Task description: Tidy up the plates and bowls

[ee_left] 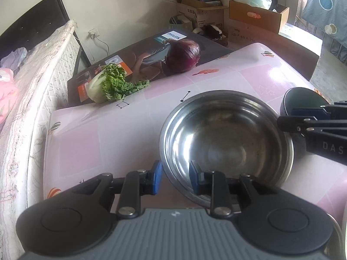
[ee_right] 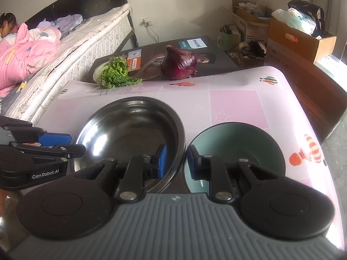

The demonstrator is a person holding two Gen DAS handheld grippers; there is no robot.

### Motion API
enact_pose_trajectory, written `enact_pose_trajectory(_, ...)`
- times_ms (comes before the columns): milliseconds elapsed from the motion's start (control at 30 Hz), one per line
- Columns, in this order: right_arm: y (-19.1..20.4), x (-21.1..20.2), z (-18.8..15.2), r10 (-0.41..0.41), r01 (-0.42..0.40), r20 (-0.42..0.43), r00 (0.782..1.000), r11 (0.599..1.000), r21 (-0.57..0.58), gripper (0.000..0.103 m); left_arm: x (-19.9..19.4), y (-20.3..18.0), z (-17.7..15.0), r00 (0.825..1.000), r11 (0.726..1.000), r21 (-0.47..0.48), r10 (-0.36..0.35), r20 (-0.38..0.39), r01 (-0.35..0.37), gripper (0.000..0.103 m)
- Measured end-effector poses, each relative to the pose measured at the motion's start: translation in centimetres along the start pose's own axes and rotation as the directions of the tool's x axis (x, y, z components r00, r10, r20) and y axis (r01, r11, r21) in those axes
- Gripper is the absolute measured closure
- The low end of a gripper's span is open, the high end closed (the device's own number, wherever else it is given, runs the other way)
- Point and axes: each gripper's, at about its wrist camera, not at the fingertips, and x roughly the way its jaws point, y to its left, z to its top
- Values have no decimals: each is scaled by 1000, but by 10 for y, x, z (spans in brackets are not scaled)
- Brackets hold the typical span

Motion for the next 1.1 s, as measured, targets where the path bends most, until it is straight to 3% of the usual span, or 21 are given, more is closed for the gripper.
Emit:
enact_pose_trajectory(167,-1,-2,1,-17,17,23,1000,1000,1,51,-10,1,-1,1000,1000,-5,2,20,-2,59)
enact_pose_trajectory(333,-9,-17,2,13,-14,49,999,1000,27,48,-26,1,-1,998,999,-17,-30,55,31,39)
enact_pose_trajectory(500,-20,-43,-1,35,-39,81,996,998,48,36,-45,-11,0,992,996,0,-86,90,86,25)
enact_pose_trajectory(833,-56,-90,-18,27,-37,90,996,993,111,33,-67,-45,1,961,966,21,-260,97,259,17)
enact_pose_trajectory(1100,-91,-110,-28,13,-32,102,995,982,186,32,-68,-81,-3,949,956,49,-293,119,289,16)
